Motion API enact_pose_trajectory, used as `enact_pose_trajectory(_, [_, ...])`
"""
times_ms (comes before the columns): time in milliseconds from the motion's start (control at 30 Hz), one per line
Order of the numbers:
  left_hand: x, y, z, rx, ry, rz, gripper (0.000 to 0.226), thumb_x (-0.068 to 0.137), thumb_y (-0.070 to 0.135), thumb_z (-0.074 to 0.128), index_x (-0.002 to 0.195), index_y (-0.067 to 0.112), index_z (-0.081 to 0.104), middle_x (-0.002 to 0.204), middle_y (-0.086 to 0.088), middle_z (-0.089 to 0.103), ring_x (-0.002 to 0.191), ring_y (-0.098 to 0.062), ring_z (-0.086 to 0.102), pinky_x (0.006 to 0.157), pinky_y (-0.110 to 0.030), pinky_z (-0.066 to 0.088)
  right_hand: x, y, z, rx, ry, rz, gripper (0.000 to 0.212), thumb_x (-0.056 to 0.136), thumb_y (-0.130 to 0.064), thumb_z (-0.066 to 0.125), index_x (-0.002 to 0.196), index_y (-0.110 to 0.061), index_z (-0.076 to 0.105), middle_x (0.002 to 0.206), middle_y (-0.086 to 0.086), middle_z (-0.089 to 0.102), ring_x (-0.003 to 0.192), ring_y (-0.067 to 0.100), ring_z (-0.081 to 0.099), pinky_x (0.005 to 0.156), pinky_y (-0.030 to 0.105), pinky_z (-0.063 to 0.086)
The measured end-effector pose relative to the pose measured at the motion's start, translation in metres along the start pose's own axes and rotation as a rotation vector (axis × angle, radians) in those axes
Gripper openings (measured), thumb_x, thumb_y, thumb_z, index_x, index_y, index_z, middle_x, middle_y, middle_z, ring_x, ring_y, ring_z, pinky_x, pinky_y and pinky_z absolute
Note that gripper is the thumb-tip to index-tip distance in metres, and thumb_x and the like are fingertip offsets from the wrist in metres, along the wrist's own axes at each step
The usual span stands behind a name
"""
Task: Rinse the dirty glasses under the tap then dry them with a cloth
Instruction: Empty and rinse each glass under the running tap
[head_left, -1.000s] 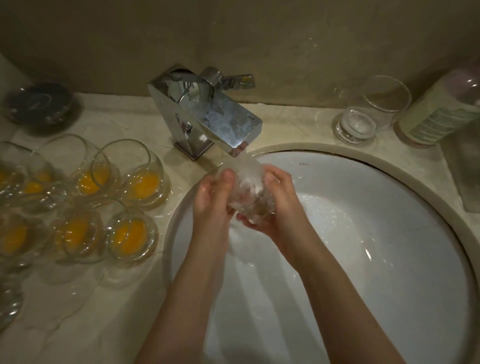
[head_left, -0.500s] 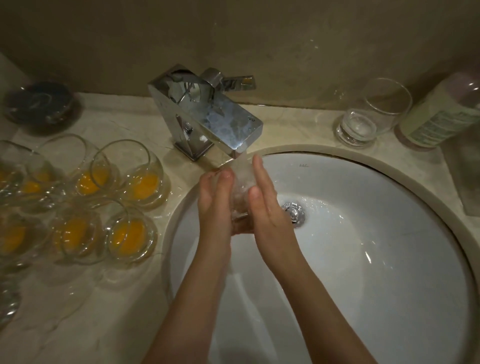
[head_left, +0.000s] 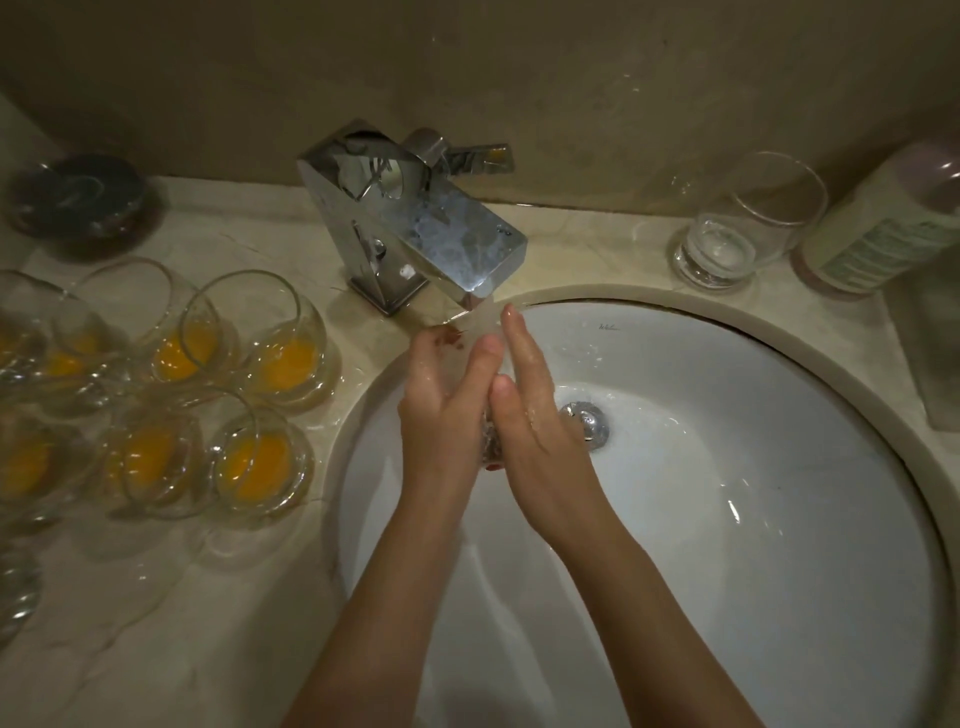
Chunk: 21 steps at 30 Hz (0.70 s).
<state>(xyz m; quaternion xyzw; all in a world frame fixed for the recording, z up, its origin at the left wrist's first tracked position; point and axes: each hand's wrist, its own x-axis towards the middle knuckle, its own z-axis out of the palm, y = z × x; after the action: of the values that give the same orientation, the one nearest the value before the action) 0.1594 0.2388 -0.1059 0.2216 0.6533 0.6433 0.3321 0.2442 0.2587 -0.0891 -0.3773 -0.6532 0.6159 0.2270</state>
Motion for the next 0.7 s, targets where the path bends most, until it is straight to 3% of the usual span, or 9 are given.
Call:
enact_pose_trajectory(67, [0.001,-0.002,-0.002,-0.049,-0.015,-0.045,0.038,0.082,0.042,0.059,0.116,0.026,0.061,0.111,0.004,0.071,0.103,-0.016,0.068,0.084,-0.033,0.054,0.002,0.004,-0.001,0.06,-0.002,0.0,0.035,0.094,-0.063,0.031,0.12,-0.083,0.018,0.106,-0.048,0.054,0.1,-0.007,0.062,0.085,0.033,0.057])
enact_pose_trajectory(167, [0.007,-0.008,-0.008,-0.285,-0.058,-0.348,0.068,0.071,0.059,0.064,0.125,0.019,0.062,0.122,-0.013,0.067,0.107,-0.033,0.066,0.081,-0.044,0.054,0.007,0.012,-0.003,0.242,-0.012,0.066,0.037,0.093,-0.059,0.039,0.126,-0.076,0.03,0.12,-0.018,0.065,0.097,0.014,0.07,0.07,0.035,0.058])
enact_pose_trajectory(233, [0.006,-0.01,-0.009,-0.308,-0.099,-0.406,0.083,0.064,0.07,0.065,0.128,0.018,0.06,0.124,-0.013,0.066,0.108,-0.033,0.066,0.075,-0.043,0.054,0.007,0.012,-0.003,0.191,-0.014,0.06,0.041,0.09,-0.063,0.036,0.128,-0.076,0.027,0.132,-0.01,0.059,0.104,0.015,0.067,0.079,0.04,0.058])
enact_pose_trajectory(300, [0.005,-0.012,-0.006,-0.179,-0.039,-0.248,0.061,0.071,0.061,0.062,0.117,0.022,0.063,0.11,-0.003,0.069,0.093,-0.023,0.068,0.064,-0.033,0.052,0.005,0.011,-0.001,0.033,-0.012,0.002,0.04,0.09,-0.065,0.029,0.124,-0.081,0.017,0.133,-0.027,0.054,0.108,-0.001,0.061,0.093,0.032,0.053])
enact_pose_trajectory(367, [0.005,-0.012,-0.002,-0.049,0.023,-0.027,0.033,0.075,0.051,0.063,0.102,0.031,0.062,0.097,0.01,0.07,0.091,-0.012,0.068,0.074,-0.027,0.053,0.003,0.01,0.0,-0.068,-0.009,-0.051,0.04,0.091,-0.067,0.026,0.123,-0.083,0.009,0.129,-0.052,0.033,0.115,-0.017,0.048,0.101,0.025,0.045])
enact_pose_trajectory(433, [0.003,-0.012,-0.002,-0.034,-0.021,-0.007,0.031,0.075,0.051,0.062,0.101,0.033,0.063,0.097,0.011,0.069,0.092,-0.012,0.067,0.078,-0.029,0.052,0.002,0.009,-0.001,-0.037,-0.001,-0.048,0.04,0.089,-0.069,0.028,0.122,-0.083,0.011,0.129,-0.045,0.044,0.114,-0.006,0.056,0.094,0.03,0.052])
enact_pose_trajectory(567, [0.006,-0.008,-0.01,-0.212,-0.139,-0.336,0.083,0.063,0.069,0.057,0.124,0.012,0.062,0.105,-0.011,0.067,0.077,-0.023,0.063,0.053,-0.028,0.047,0.004,0.011,-0.005,0.275,0.012,0.056,0.037,0.092,-0.061,0.036,0.125,-0.074,0.028,0.103,-0.008,0.073,0.079,0.02,0.073,0.06,0.031,0.056])
enact_pose_trajectory(633, [0.004,-0.007,-0.008,-0.18,-0.103,-0.255,0.067,0.071,0.059,0.058,0.121,0.014,0.063,0.102,-0.006,0.068,0.08,-0.02,0.066,0.062,-0.029,0.05,0.003,0.01,-0.005,0.255,0.036,0.075,0.041,0.088,-0.062,0.036,0.126,-0.074,0.028,0.104,-0.013,0.072,0.083,0.018,0.073,0.062,0.032,0.058])
enact_pose_trajectory(700, [0.001,-0.008,-0.005,-0.063,-0.036,-0.092,0.035,0.077,0.052,0.057,0.106,0.035,0.064,0.1,0.005,0.071,0.09,-0.015,0.068,0.076,-0.031,0.052,0.002,0.01,-0.004,0.132,0.048,0.04,0.037,0.095,-0.059,0.033,0.125,-0.076,0.023,0.093,-0.03,0.069,0.086,0.003,0.07,0.07,0.021,0.056])
